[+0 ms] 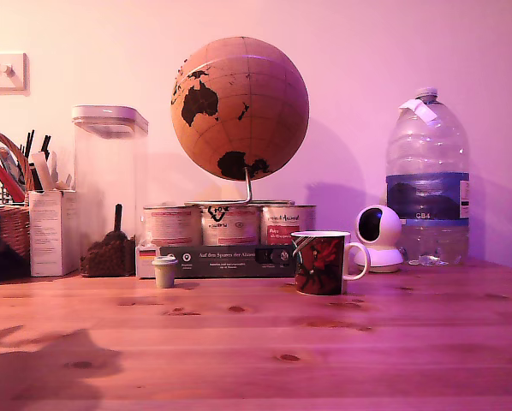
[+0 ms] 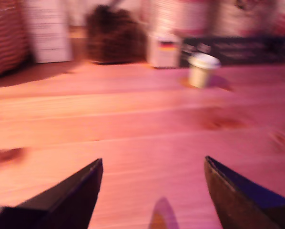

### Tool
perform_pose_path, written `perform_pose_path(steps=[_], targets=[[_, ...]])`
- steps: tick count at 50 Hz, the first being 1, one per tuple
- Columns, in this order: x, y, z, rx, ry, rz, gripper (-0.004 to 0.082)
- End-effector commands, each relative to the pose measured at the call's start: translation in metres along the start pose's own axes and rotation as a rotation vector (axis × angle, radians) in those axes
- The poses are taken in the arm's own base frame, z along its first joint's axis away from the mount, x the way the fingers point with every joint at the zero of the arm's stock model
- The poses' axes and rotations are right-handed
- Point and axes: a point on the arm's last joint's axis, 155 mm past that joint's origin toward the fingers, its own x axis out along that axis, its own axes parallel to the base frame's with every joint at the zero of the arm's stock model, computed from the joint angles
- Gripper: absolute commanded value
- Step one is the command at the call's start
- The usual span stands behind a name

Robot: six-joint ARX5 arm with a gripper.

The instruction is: Pick up the coffee capsules from the table one by one and drop them inside the nearest coffee cup

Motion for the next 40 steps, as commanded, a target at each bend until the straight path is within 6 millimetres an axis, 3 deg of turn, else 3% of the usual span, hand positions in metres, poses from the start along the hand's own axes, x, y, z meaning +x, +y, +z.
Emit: perform_pose_path(steps=[1, 13, 40], targets=[[0.004, -0.005, 0.007, 0.026, -0.014, -0.013, 0.0609], [0.014, -0.021, 0.006, 0.079, 0.009, -0.057, 0.0609], [0.038, -0.035, 0.002, 0.089, 0.022, -0.095, 0.0609]])
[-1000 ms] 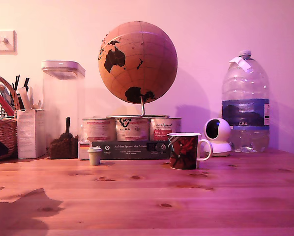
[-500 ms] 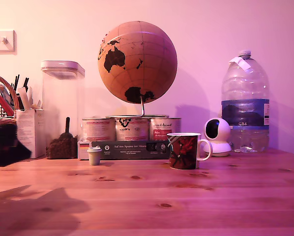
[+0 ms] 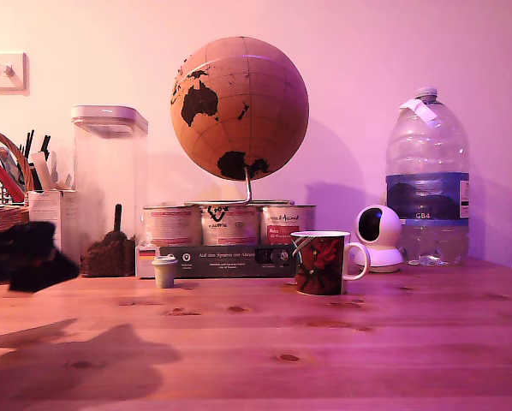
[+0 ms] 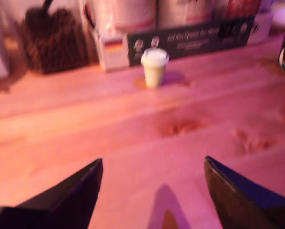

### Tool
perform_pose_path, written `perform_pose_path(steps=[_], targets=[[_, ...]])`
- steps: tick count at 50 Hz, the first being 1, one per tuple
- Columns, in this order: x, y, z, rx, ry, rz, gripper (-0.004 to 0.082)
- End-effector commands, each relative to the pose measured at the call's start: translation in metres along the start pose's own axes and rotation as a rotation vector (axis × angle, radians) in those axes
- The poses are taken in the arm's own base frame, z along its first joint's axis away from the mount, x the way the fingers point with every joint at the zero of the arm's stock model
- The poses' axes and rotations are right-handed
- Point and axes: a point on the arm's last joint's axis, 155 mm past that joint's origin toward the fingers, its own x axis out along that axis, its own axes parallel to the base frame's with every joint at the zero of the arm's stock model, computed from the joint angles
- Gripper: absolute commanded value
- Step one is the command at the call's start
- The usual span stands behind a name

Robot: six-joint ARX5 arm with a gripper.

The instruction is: Pick up the coffee capsules from the table one by one and drop them inside the nearest coffee cup

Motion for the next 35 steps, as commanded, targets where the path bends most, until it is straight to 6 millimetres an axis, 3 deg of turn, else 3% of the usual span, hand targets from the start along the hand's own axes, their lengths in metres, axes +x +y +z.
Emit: perform_pose_path(steps=[1, 35], targets=[[0.008, -0.002, -0.008, 0.004, 0.02, -0.008, 0.0609], [0.059, -0.015, -0.01, 0.024, -0.041, -0.051, 0.0609]])
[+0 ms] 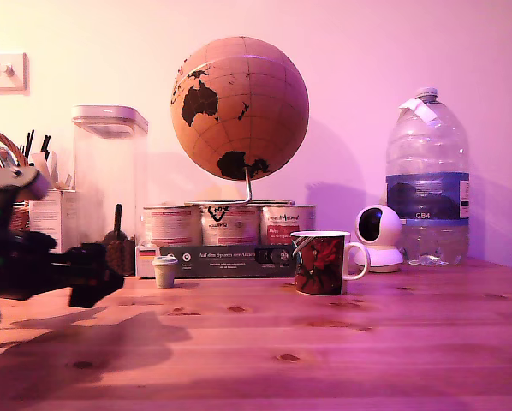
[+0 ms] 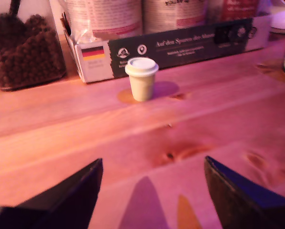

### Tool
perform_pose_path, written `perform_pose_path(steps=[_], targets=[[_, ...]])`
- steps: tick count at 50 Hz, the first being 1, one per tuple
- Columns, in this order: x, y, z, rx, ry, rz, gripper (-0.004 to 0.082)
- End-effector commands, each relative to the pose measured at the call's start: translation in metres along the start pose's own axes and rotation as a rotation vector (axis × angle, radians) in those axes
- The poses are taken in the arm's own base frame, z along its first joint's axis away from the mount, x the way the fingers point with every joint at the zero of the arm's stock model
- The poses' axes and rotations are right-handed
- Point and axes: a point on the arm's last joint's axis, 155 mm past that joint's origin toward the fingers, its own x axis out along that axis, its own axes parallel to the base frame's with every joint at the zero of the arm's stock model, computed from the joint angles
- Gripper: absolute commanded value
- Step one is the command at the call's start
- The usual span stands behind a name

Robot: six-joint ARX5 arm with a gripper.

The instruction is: Pick up the coffee capsules from the table one by one and drop them inside the nearest coffee cup

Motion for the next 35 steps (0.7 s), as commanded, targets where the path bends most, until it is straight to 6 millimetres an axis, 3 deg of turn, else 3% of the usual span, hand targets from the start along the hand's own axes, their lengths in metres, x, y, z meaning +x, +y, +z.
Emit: perform_pose_path(steps=[1, 35], targets=[[0.004, -0.003, -0.002, 0.006, -0.001, -0.009, 0.0609], [0.042, 0.0, 0.013, 0.007, 0.01, -0.014, 0.0609]])
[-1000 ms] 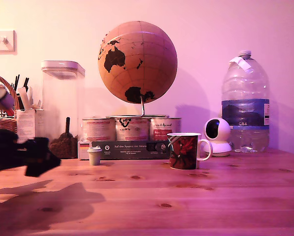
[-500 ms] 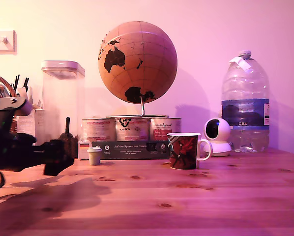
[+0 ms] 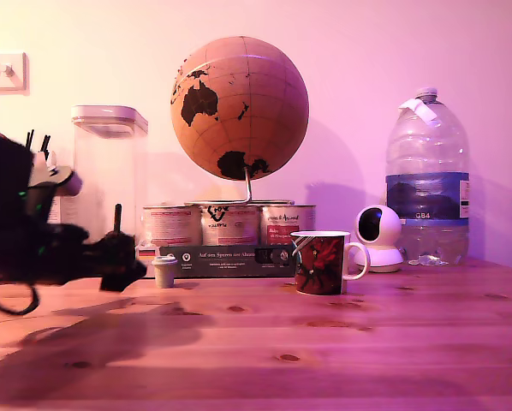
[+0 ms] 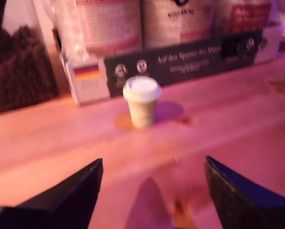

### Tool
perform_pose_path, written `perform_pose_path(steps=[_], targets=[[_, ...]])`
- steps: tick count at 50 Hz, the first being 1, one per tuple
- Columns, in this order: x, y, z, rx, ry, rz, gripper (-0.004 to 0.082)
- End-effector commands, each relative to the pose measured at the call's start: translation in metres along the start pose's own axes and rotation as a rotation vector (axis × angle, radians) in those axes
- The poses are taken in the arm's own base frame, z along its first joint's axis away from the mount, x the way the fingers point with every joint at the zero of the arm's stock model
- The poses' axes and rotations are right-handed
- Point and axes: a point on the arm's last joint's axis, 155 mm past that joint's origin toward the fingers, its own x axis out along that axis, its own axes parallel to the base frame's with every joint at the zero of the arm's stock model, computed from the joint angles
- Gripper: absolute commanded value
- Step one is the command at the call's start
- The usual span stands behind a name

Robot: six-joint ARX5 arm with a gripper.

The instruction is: Pick up the coffee capsules from the table one by one and drop them inside the nearest coffee cup

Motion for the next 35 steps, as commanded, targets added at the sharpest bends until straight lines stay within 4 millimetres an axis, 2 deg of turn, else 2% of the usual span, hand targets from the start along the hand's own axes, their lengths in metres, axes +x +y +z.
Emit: perform_pose_path(steps=[1, 13, 25, 35], targets=[[0.004, -0.001, -0.008, 0.002, 0.022, -0.004, 0.0609], [0.017, 0.001, -0.002, 0.0, 0.039, -0.004, 0.0609], [0.036, 0.001, -0.005, -0.002, 0.04, -0.019, 0.0609], [0.048, 0.0, 0.002, -0.001, 0.037, -0.032, 0.0609]])
